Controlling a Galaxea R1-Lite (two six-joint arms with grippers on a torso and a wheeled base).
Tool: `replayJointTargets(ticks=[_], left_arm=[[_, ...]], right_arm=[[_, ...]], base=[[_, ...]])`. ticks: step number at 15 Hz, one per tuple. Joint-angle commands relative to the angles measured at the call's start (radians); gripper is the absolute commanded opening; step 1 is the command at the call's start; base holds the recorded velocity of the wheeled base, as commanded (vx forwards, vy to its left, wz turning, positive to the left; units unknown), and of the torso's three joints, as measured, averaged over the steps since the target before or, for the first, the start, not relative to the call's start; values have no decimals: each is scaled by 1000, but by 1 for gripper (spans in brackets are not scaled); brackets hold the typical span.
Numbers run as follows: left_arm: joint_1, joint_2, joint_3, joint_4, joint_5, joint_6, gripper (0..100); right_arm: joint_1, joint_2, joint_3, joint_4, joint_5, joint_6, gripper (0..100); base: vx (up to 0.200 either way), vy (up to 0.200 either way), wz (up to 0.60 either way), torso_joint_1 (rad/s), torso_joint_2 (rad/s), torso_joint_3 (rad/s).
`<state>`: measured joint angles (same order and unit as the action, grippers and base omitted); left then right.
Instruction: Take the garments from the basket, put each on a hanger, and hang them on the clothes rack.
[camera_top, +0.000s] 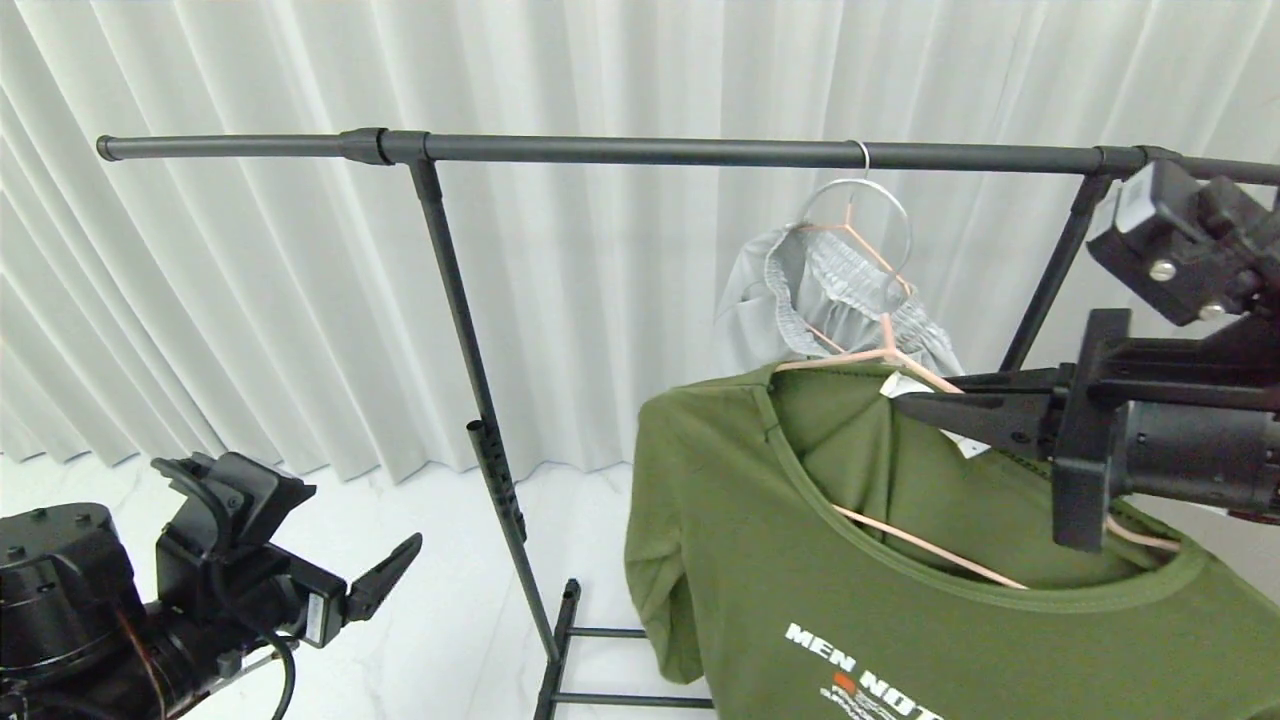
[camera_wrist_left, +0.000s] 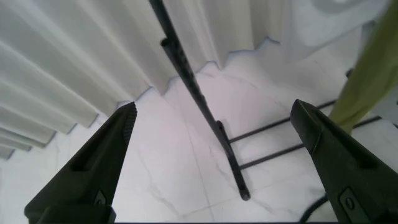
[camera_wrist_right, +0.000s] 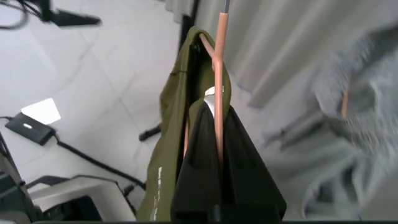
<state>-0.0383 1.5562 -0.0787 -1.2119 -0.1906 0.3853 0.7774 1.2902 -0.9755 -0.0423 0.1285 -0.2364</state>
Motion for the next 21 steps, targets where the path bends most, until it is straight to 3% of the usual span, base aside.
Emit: replayJointTargets(ticks=[1, 10, 13, 21], left_arm=[[0, -25, -6, 0, 0, 0, 100], [-11, 15, -7, -1, 2, 9, 100], [-12, 19, -6, -1, 2, 10, 100], [-14, 44, -10, -1, 7, 58, 100]], right_arm=[[-64, -118, 54, 58, -13, 3, 0], [-368, -503, 117, 464, -15, 3, 0], [-474, -555, 118, 518, -15, 2, 0], [-770, -552, 103, 518, -15, -3, 0]], base=[[0, 0, 0, 0, 0, 0], [0, 0, 0, 0, 0, 0], [0, 0, 0, 0, 0, 0], [0, 0, 0, 0, 0, 0]])
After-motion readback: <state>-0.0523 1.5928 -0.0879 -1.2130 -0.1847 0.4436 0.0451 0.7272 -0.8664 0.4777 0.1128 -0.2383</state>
